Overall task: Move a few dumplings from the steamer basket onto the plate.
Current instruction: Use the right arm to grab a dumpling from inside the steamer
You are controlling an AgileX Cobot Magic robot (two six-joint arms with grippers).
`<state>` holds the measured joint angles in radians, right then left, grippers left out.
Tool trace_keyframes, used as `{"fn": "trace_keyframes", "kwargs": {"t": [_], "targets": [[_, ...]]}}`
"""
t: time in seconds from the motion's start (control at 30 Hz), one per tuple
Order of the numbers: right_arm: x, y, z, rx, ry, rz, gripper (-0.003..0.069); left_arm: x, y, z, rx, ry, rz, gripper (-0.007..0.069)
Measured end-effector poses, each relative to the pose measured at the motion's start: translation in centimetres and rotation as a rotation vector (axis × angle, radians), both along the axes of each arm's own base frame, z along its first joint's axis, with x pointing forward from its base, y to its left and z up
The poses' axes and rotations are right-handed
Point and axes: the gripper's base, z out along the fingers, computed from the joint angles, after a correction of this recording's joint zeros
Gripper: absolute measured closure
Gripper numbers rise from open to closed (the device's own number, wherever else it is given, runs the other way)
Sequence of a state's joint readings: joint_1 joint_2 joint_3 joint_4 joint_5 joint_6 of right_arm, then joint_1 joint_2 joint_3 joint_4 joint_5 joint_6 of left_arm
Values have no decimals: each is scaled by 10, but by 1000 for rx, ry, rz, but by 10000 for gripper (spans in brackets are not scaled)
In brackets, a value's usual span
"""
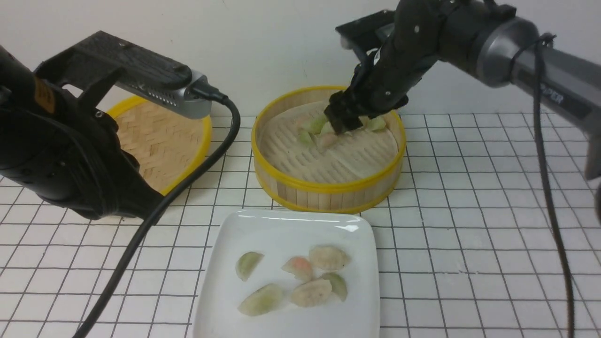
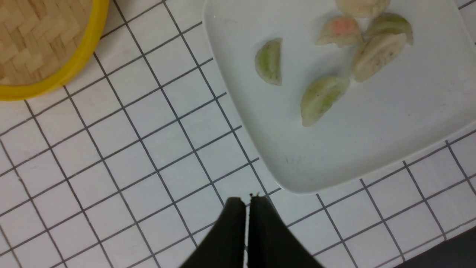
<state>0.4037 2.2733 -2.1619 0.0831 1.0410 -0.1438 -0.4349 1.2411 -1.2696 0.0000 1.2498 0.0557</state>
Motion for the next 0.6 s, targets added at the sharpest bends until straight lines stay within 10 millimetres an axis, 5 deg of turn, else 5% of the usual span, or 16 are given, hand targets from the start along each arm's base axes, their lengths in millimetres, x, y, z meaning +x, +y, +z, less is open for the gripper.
{"fn": "trace_keyframes", "kwargs": {"t": [0.2, 0.4, 0.6], "targets": [[37, -3, -41, -28, -30, 26, 212, 0, 0, 0, -2, 1, 5, 631], [50, 5, -78, -52, -38, 79, 216, 0, 0, 0, -4, 3, 10, 631], [53, 8, -93, -28, -38, 82, 237, 0, 0, 0, -4, 3, 10, 631]]}}
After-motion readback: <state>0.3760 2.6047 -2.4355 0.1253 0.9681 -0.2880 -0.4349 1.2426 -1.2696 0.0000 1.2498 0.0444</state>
